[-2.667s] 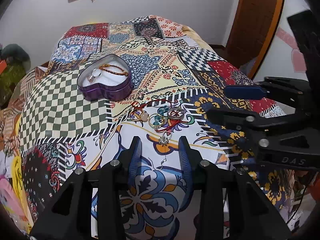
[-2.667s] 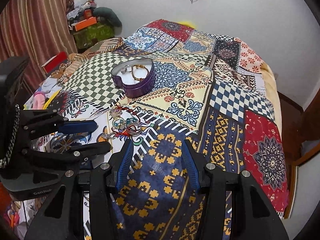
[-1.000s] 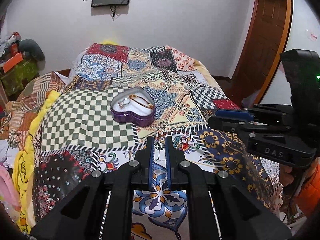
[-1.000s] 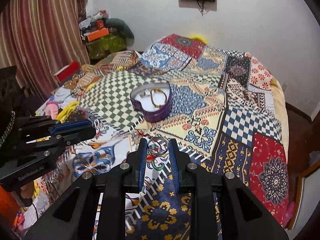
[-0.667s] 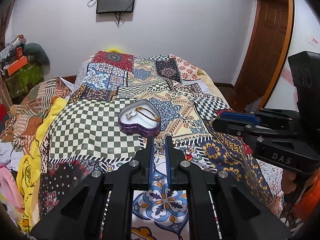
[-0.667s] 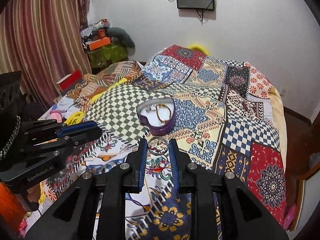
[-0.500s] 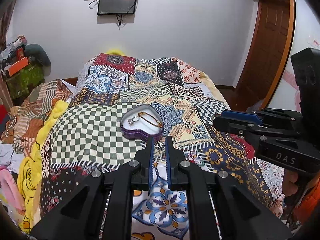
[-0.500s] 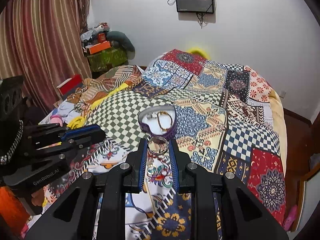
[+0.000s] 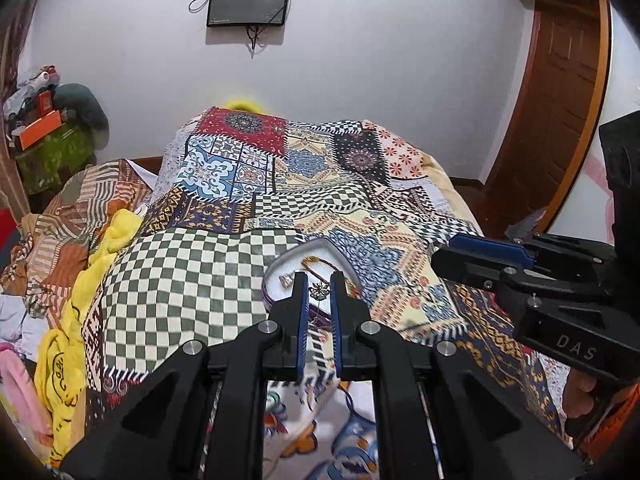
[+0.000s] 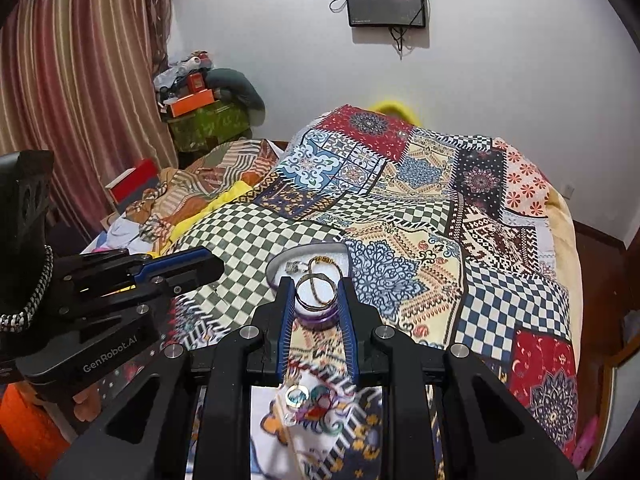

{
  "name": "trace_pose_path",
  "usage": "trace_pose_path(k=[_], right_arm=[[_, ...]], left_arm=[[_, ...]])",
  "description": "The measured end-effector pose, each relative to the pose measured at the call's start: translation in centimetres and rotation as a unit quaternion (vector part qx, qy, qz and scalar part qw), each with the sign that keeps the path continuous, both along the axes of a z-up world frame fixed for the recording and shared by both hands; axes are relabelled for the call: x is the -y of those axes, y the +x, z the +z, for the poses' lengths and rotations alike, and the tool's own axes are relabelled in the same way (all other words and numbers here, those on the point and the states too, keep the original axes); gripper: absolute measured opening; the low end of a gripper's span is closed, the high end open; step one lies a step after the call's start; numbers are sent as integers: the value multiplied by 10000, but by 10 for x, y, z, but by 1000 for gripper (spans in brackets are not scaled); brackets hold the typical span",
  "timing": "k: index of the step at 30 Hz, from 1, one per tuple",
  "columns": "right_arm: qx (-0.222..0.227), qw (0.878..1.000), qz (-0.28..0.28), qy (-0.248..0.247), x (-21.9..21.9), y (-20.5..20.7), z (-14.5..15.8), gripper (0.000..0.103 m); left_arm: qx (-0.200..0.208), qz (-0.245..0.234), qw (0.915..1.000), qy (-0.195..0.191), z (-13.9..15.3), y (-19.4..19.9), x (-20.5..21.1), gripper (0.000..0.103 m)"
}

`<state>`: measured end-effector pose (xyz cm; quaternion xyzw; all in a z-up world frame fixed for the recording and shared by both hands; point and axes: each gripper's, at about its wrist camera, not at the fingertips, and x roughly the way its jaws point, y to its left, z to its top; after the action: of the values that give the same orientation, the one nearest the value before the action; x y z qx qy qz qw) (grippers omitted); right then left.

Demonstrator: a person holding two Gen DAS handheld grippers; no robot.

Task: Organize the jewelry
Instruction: 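Carry the ring and earring into the purple heart tin with both tools, then open both tools to drop the ring and earring into the tin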

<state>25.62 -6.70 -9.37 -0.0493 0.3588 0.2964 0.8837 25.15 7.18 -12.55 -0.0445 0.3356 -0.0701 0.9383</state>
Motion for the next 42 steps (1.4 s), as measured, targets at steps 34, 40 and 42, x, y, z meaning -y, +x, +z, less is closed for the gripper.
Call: trace_pose_path(k=[34, 40, 42], right_arm=[[-696, 9942, 374, -736, -47, 75, -66, 20], [-799, 9931, 429, -737, -48, 76, -68, 20], [-864, 9929, 423, -695, -46, 76, -67, 21]], left_arm=[[-1003, -141, 9942, -370, -67, 95, -21, 9], [-1030, -58, 9938, -422, -65, 95, -25, 9], [-1008, -31, 9940, -420, -62, 93, -26, 9]])
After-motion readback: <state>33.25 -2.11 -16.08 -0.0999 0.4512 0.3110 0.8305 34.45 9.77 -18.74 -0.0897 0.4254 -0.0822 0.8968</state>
